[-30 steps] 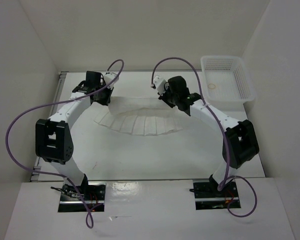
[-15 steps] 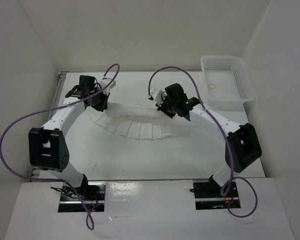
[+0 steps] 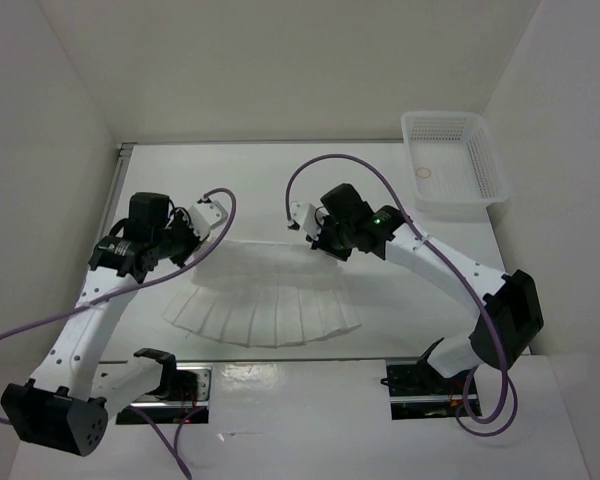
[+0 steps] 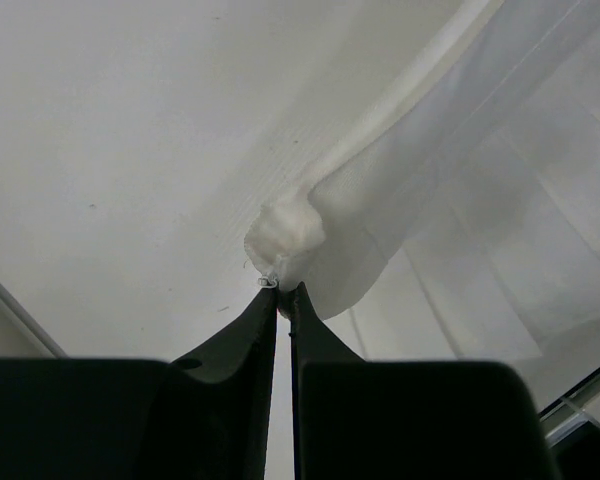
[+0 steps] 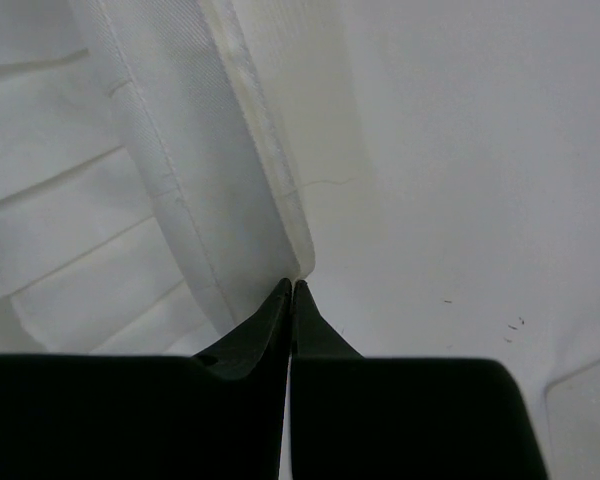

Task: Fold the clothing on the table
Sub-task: Fold the skirt

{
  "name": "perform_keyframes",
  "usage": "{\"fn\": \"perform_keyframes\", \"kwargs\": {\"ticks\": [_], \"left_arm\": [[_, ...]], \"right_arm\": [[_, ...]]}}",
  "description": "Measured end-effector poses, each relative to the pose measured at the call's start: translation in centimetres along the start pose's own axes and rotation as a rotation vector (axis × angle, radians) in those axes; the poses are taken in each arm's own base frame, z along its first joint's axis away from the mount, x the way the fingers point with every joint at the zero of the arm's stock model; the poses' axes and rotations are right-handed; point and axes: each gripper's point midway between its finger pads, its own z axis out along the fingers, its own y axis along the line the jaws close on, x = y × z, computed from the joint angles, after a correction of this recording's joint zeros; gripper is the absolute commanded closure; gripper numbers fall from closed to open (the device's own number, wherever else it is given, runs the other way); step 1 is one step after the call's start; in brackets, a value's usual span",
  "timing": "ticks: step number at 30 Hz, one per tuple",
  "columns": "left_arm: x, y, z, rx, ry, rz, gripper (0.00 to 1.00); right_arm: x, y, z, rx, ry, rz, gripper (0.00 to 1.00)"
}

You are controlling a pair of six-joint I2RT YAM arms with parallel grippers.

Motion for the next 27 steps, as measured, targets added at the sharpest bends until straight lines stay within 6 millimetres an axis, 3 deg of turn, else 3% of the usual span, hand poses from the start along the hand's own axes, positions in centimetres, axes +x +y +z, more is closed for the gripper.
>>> {"fn": "perform_keyframes", "kwargs": {"ticks": [3,5,19,27], "left_arm": [[-0.3,0.0,-0.4,-0.019,-0.011,0.015,0.92],[-0.2,0.4,0.5,-0.021,0.012,0.014,0.92],[-1.9,8.8,13.1,-0.148,0.113,-0.083,0.89],[-4.9,13.5,15.3,-0.295,0.018,-0.137,0.89]], "right_arm": [[-0.1,-0.4,0.1,0.031,0.003,0.007,1.00],[-0.2,-1.1,0.1,0.069,0.000,0.014,1.00],[-1.8,-10.0,2.3,0.409,-0.018,0.090,1.00],[-2.3,-14.5,4.4,0.495,-0.028,0.120,1.00]]}}
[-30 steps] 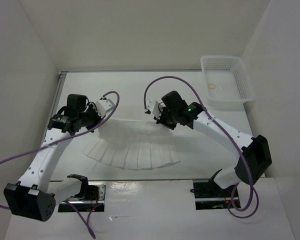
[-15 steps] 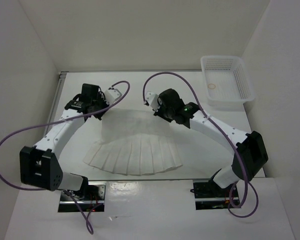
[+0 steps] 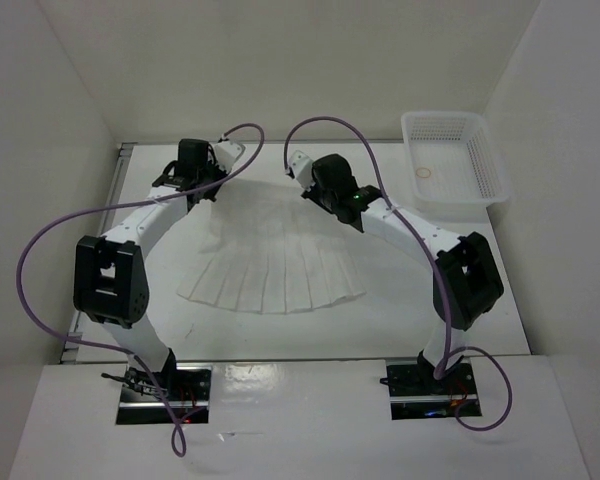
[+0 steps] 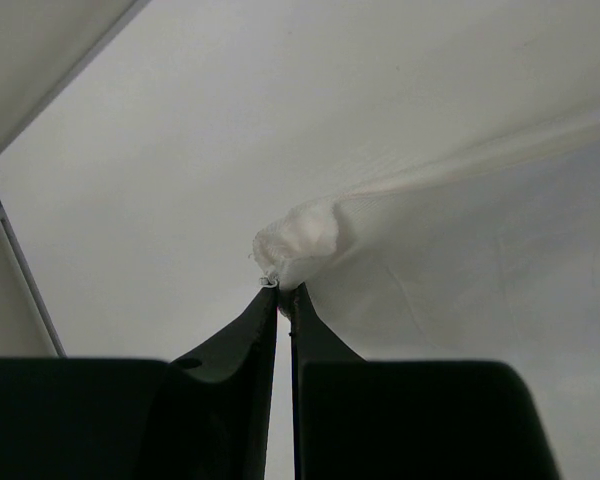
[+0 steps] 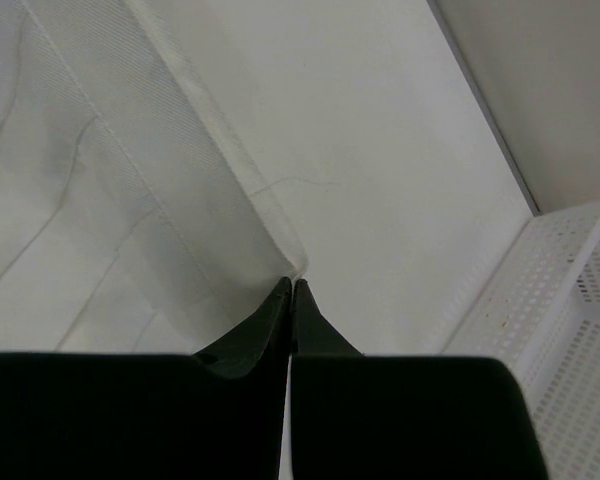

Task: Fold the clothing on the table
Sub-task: Fold the skirt

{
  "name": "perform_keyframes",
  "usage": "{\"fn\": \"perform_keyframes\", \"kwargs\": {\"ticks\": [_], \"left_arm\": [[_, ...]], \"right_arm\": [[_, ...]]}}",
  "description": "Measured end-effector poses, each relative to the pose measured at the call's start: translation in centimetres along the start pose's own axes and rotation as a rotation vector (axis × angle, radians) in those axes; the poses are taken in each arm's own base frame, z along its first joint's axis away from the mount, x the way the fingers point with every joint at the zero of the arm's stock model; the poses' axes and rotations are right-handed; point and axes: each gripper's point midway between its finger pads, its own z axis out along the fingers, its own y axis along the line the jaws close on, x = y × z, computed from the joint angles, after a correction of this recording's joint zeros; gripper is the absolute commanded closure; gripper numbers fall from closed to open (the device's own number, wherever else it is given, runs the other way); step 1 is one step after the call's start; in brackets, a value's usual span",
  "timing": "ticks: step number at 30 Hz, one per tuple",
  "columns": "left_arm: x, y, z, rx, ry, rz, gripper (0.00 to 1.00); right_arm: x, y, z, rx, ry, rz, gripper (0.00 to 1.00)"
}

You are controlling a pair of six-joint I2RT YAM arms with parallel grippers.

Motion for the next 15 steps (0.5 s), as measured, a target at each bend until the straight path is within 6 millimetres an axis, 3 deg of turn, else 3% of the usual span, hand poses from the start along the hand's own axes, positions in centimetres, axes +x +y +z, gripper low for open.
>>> {"fn": "perform_keyframes", "kwargs": {"ticks": [4,8,15], "left_arm": [[-1.0,1.1,0.1,-0.026,-0.031,-0.019,0.89],[-0.5,1.6,-0.1,-0.013,-0.041,-0.009,0.89],[3.6,0.8,-5.3,0.034,-0.040,0.043,0.89]], "right_arm": [[-0.8,-0.5,0.3,0.007,-0.011,-0.001,1.00],[-1.4,-0.2,0.0,-0.017,-0.031,-0.006,1.00],[-2.5,3.2,-2.7,-0.157,-0.066,-0.056,1.00]]}}
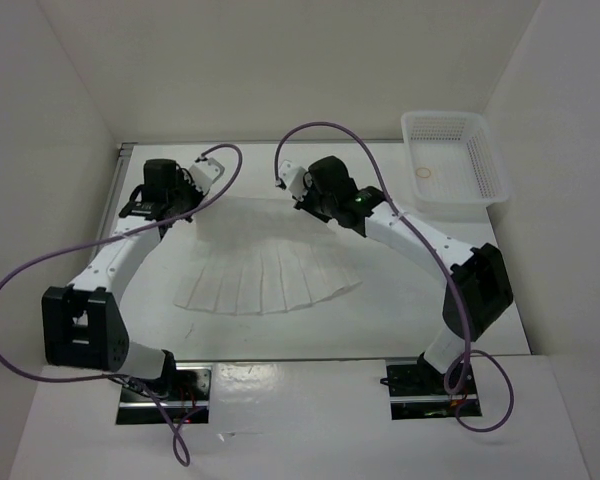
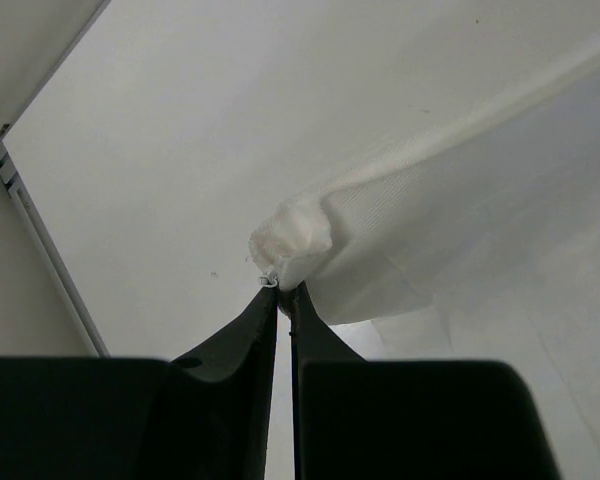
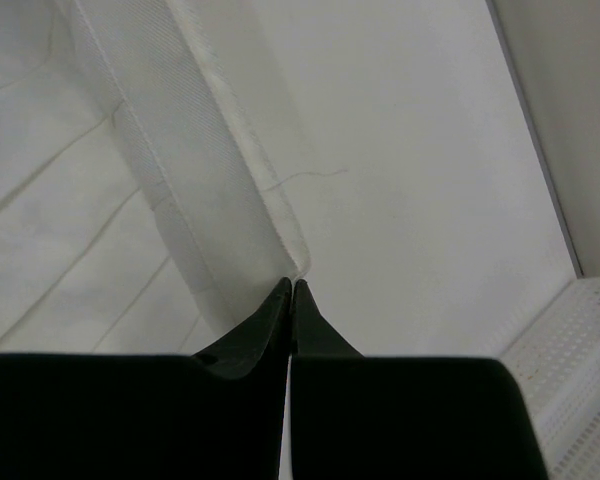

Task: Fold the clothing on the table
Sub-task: Fold the skirt

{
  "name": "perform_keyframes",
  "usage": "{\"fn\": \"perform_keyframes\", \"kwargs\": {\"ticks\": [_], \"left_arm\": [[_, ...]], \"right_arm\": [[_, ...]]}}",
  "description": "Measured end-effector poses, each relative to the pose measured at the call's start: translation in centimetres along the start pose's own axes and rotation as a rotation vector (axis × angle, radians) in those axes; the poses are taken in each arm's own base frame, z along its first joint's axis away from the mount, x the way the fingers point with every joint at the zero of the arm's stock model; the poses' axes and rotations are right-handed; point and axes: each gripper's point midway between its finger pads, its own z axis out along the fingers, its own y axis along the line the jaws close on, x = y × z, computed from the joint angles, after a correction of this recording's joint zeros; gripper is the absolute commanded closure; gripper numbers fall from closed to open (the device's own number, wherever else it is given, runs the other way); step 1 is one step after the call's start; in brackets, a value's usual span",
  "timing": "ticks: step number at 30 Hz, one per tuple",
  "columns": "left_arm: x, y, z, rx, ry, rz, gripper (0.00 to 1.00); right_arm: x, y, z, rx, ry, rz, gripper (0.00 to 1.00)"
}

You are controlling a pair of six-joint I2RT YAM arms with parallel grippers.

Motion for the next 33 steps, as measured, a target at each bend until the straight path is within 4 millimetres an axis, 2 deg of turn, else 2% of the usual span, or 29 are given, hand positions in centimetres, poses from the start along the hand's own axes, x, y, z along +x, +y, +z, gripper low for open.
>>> {"fn": "perform_keyframes", "kwargs": {"ticks": [4,6,12,16,22,25,28,30,33], "left_arm": [[0.2,-0.3,-3.4,0.014,-0.044,0.052,0.89],[0.4,-0.7,-4.3,0.031,-0.050,0.073,0.89],[3.3,-3.6,-5.1,0.157,0.009,0.113,0.89],[4.3,-5.0,-6.1,0.227,0.027,0.161,0.89],[5.3,-6.0,-7.7,0.264,0.045,0.209,0.89],[5.6,-6.2,-7.8,0.265,0.049,0.207,0.89],[5.7,-6.2,-7.3,0.259,0.049,0.198,0.89],[5.6,-5.8,-6.3,0.260,0.063,0.177,0.89],[4.5,-4.9,-3.7,0.270,0.082,0.123,0.89]], "right_arm": [[-0.4,1.5,-1.8,-0.090,-0.026,-0.017,1.00],[-0.4,2.1,-2.3,-0.122,-0.026,-0.027,1.00],[1.3,4.4,-2.7,-0.208,0.028,-0.058,1.00],[2.5,5.8,-2.8,-0.268,0.072,-0.070,1.00],[3.7,8.2,-3.0,-0.365,0.117,-0.101,1.00],[3.7,8.2,-2.9,-0.365,0.120,-0.105,1.00],[3.7,7.5,-2.1,-0.318,0.124,-0.108,1.00],[3.7,6.6,-1.0,-0.269,0.127,-0.106,1.00],[4.3,4.5,1.3,-0.196,0.138,-0.080,1.00]]}}
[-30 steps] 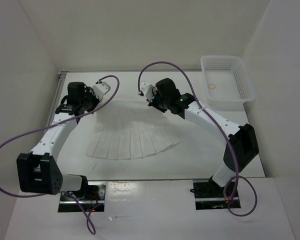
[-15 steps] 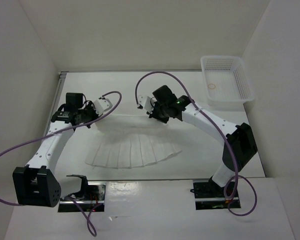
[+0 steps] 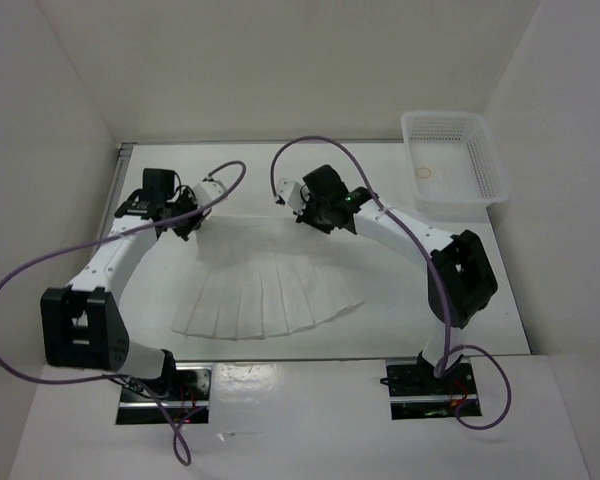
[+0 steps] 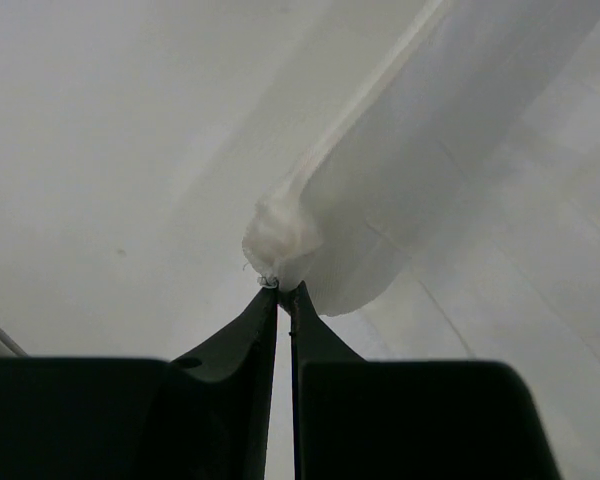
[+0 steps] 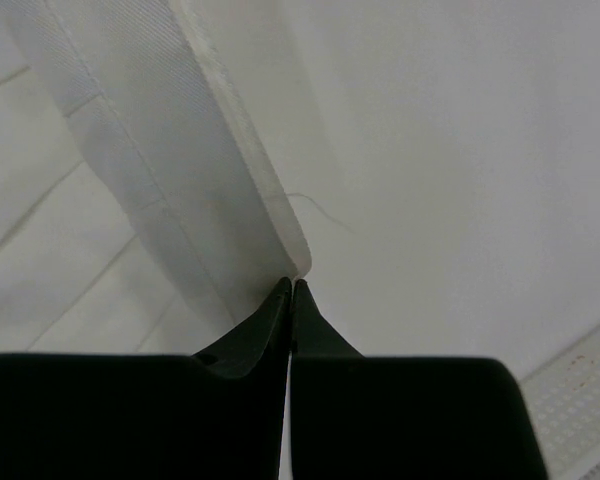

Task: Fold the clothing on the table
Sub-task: Fold the skirt

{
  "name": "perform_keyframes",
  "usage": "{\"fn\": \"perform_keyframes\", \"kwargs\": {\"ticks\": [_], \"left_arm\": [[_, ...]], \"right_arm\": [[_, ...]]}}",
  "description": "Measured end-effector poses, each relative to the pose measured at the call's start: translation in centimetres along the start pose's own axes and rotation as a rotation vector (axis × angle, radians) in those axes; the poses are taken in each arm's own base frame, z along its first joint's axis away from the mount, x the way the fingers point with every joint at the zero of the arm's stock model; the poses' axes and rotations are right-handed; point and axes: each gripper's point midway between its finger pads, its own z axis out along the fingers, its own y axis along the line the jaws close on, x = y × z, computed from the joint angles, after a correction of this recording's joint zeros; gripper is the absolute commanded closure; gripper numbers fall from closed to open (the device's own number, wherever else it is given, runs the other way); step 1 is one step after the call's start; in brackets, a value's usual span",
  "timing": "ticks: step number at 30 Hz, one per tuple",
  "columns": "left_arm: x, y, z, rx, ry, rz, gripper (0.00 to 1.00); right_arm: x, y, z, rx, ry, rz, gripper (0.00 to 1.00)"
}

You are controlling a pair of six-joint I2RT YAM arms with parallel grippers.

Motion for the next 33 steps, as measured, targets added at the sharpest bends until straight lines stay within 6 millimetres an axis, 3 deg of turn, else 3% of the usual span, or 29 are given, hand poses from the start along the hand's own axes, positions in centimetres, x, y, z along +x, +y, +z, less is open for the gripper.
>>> {"fn": "perform_keyframes", "kwargs": {"ticks": [7,11,14,18,20,23,25,27,33], "left_arm": [[-3.5,5.4,6.0,-0.033,0.003,-0.117,0.92],[-2.9,10.2,7.4,-0.157,0.065,-0.191,0.92],[-3.1,13.2,7.7,-0.237,0.080,-0.238,0.92],[-5.4,15.9,7.8,-0.292,0.043,-0.265,0.89],[-6.4,16.6,7.5,-0.304,0.019,-0.265,0.72],[-7.1,16.0,7.8,-0.277,-0.005,-0.278,0.47],[-7.2,14.5,8.6,-0.225,-0.015,-0.295,0.38],[-7.2,12.4,9.6,-0.151,-0.019,-0.314,0.22],[-9.5,4.7,12.9,0.074,-0.056,-0.343,0.11]], "right_arm": [[0.4,-9.8,2.9,0.259,-0.008,0.091,1.00],[3.3,-16.2,3.3,0.422,0.089,0.149,1.00],[4.6,-20.0,3.5,0.512,0.127,0.185,1.00],[3.7,-22.9,4.0,0.576,0.121,0.198,1.00],[2.9,-23.3,4.2,0.584,0.111,0.189,1.00],[2.2,-22.7,4.4,0.574,0.110,0.174,1.00],[1.7,-22.0,4.7,0.560,0.109,0.160,1.00],[1.6,-21.4,5.1,0.546,0.112,0.152,1.00],[3.5,-18.9,6.8,0.490,0.164,0.134,1.00]]}}
